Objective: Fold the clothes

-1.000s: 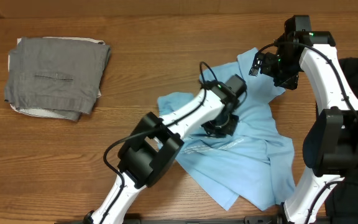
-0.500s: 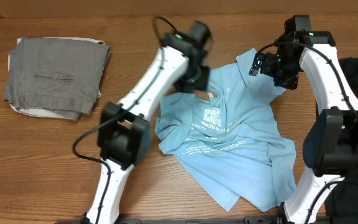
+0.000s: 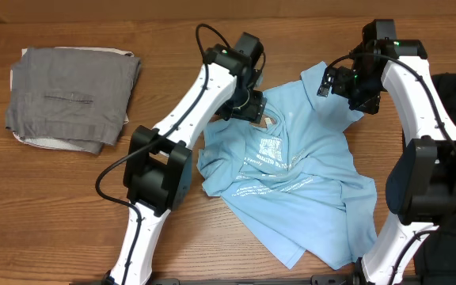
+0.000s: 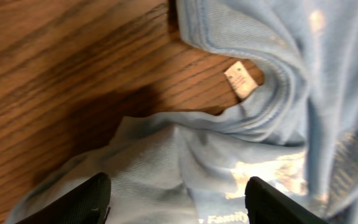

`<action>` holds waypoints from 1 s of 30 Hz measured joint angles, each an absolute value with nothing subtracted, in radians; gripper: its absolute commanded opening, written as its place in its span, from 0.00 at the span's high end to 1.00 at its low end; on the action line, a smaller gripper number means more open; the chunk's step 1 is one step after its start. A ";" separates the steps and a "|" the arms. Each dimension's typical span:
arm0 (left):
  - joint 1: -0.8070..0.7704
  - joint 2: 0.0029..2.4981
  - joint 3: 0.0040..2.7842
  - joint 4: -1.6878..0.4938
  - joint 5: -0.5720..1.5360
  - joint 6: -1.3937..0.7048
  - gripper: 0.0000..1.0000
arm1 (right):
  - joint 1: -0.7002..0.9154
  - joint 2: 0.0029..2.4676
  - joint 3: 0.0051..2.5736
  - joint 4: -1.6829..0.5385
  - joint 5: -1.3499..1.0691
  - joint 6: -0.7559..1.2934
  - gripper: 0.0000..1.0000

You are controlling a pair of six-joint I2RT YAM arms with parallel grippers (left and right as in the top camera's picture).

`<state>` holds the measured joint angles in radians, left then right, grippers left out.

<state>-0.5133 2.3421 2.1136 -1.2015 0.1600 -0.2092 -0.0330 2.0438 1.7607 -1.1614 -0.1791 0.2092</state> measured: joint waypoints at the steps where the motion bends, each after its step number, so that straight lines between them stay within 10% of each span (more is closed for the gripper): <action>1: -0.521 2.342 2.113 -1.201 0.137 -0.208 0.28 | -0.033 2.044 1.761 -1.161 -0.179 0.209 0.00; 22: -0.588 2.441 2.099 -1.250 -0.140 -0.290 0.44 | -0.033 2.044 1.761 -1.161 -0.179 0.208 0.00; 30: -0.586 2.441 2.100 -1.285 -0.152 -0.309 0.96 | -0.033 2.044 1.761 -1.161 -0.179 0.209 0.00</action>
<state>-0.5861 2.4409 2.0998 -1.2854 -0.1516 -0.3092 -0.0330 2.0438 1.7607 -1.1610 -0.1791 0.2089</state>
